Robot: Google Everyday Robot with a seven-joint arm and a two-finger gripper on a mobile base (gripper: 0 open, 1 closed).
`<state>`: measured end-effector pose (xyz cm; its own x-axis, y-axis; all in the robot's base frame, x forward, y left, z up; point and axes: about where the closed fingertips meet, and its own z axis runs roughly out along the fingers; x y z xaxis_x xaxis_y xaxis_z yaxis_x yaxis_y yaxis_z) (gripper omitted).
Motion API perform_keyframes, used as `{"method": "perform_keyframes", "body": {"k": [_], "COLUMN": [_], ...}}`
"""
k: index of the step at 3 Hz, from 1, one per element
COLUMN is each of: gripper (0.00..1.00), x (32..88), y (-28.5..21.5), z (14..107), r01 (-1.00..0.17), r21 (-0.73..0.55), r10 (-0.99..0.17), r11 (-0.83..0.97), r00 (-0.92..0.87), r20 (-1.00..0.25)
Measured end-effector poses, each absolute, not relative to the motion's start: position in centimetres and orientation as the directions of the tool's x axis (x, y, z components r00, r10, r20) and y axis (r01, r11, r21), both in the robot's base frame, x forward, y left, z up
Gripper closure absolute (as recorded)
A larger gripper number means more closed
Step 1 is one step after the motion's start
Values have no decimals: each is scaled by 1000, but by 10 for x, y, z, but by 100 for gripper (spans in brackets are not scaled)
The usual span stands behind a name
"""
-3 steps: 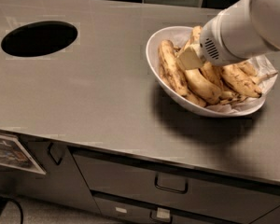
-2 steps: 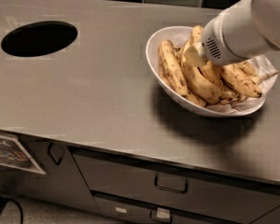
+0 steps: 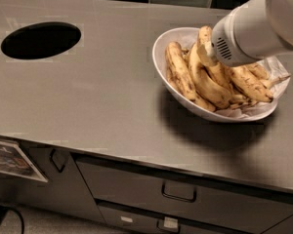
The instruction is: Pick banana from white bowl
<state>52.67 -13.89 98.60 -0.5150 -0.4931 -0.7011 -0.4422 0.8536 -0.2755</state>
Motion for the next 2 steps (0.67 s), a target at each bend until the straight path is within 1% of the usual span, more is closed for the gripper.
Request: {"method": "perform_keyframes", "body": {"k": [1,2], "gripper": [100,87], "x": [527,527], "y": [-139,-139], "z": [986,986], "r01": [-442,-442], "r21": [-276,-276], "r10": [-493,-493], "r11": [854,854], "r00": [-515,-515], "r20": [-701,-701]}}
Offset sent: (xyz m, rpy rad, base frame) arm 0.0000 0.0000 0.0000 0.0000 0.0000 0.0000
